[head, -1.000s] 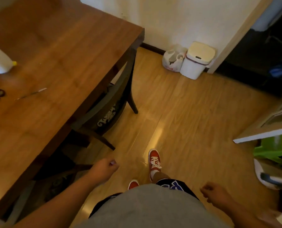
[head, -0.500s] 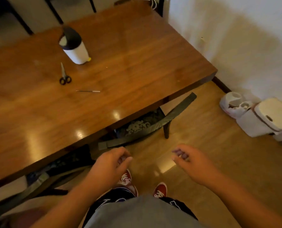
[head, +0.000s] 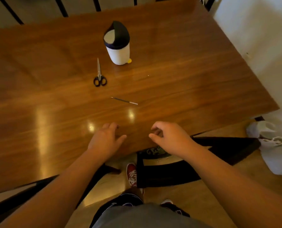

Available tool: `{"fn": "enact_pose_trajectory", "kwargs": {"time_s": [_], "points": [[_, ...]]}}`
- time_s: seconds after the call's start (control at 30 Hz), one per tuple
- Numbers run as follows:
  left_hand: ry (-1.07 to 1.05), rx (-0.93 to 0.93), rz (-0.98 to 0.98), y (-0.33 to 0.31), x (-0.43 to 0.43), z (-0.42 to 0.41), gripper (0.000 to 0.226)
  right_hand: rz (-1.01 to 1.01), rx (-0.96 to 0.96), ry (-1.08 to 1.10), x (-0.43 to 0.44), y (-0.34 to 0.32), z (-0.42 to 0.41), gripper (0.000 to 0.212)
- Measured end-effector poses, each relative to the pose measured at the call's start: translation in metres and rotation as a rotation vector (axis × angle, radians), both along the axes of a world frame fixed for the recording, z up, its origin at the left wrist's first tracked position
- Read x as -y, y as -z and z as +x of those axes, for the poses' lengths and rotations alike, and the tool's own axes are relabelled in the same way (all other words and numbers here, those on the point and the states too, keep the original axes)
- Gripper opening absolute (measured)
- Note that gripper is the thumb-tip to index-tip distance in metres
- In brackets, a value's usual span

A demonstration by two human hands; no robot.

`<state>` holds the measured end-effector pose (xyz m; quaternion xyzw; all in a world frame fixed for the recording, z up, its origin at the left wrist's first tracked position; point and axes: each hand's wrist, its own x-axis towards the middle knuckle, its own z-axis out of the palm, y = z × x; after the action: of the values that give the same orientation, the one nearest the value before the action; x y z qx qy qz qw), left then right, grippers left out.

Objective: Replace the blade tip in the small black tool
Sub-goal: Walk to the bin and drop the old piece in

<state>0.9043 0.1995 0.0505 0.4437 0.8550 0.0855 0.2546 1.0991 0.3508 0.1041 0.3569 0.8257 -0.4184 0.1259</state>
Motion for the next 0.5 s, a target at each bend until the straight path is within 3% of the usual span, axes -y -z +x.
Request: {"fn": "enact_pose_trajectory", "kwargs": {"time_s": [0.13, 0.27, 0.5], "points": [[0.032, -0.074, -0.111, 0.039, -0.011, -0.036, 0.083, 0.094, 0.138, 0.011, -0.018, 0.03, -0.066, 0.034], [0.031, -0.142, -0.18, 0.067, -0.021, -0.057, 0.11, 0.268, 0.152, 0.004, -0.032, 0.054, -0.122, 0.035], [0.059, -0.215, -0.127, 0.09, -0.024, -0.068, 0.11, 0.475, 0.141, -0.071, -0.044, 0.083, -0.195, 0.039]]}}
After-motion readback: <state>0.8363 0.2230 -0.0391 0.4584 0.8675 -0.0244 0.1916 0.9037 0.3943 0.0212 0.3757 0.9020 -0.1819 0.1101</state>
